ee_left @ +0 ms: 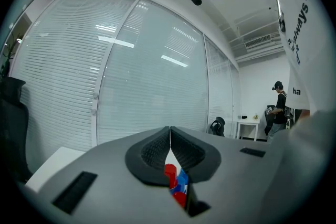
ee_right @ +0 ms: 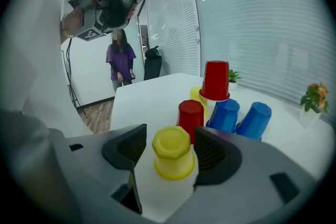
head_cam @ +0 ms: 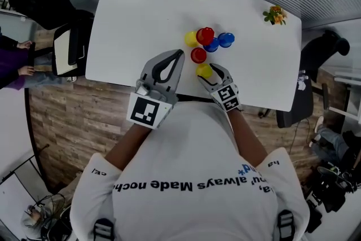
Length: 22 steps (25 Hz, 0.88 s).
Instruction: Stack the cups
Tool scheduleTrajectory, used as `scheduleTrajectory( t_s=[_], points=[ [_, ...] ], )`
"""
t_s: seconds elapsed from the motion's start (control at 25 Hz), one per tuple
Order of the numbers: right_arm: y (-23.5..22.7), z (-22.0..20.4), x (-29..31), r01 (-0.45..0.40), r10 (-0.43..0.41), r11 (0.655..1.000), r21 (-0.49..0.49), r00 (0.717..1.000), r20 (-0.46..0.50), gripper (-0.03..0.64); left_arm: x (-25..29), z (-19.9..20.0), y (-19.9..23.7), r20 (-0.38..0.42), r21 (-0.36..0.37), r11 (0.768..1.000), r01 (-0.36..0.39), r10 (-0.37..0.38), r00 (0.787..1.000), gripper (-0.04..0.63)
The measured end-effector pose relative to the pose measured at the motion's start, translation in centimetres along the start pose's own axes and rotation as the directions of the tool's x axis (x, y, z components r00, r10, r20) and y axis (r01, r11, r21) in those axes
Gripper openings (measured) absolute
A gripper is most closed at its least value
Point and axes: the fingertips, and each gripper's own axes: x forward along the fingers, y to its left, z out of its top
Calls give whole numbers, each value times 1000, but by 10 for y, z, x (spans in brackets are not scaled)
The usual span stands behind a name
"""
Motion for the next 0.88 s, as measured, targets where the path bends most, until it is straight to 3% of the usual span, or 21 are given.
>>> scheduleTrajectory(
  t_s=[0.24, 0.88],
  points=[
    [-1, -7, 7, 2, -2, 1000, -6, 1000, -26, 253, 0, 1, 2, 1, -1, 1000, -6, 6, 1000, 20],
    [-15, 14, -29, 42, -42, 999, -3, 999, 0, 249, 6, -1, 1, 4, -9, 1000, 16, -16, 1000, 20]
  ],
)
